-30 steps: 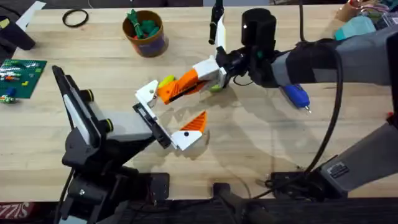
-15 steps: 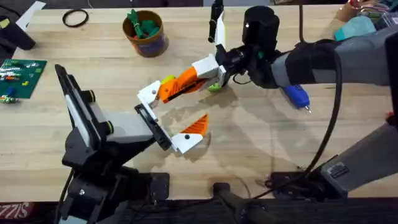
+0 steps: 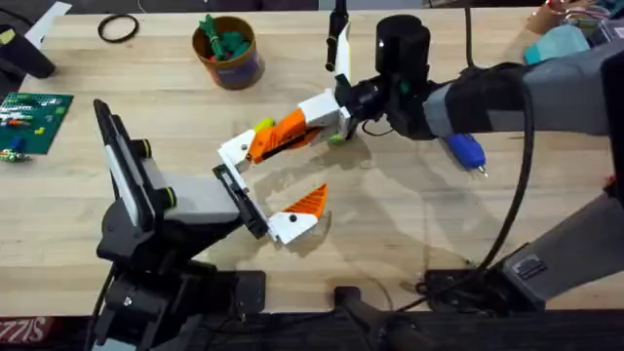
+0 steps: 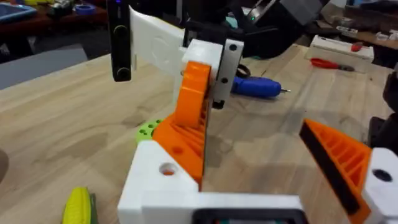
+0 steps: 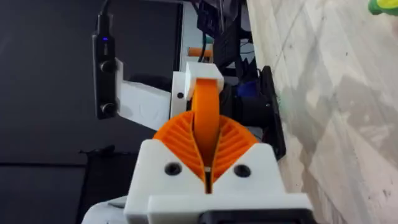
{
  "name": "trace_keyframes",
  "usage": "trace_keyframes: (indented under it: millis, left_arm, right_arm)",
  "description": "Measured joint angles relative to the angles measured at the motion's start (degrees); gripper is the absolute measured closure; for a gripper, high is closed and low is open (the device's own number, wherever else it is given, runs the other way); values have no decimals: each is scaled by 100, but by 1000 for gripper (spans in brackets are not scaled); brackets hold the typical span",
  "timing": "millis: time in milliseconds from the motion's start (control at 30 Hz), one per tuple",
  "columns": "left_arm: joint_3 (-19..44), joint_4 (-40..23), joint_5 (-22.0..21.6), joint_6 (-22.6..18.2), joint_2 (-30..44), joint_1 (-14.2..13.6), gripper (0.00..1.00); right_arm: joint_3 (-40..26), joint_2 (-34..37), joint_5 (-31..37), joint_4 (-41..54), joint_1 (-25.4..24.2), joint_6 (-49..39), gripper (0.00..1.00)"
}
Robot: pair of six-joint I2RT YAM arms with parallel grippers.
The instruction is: Pick up the gripper from the table and insert it into the empty holder that is missing its gripper. Then pick up a screw, insert it into the mounting hole, and use the screwdriver to tighten it. Finally, clean up the table by picking up the vegetable and placing it into the bucket.
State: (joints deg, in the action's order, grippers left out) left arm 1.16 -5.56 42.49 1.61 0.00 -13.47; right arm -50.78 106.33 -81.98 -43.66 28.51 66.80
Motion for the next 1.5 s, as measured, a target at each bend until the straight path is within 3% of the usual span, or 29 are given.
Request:
trace_keyframes:
  millis: [300,1367,1433,1500]
  left_arm:
    - [25,-79,404,85,1,13,14]
    - [30,-90,417,115,1,24,14]
    - [30,-90,425,118,1,24,14]
    - [30,-86,497,92,1,16,14]
  right_arm:
    - [-4,45,132,-11,336,213,986]
    - [-4,46,181,-9,356,200,993]
    - [-4,47,191,1,357,214,913]
    - [-3,58,222,9,427,222,637]
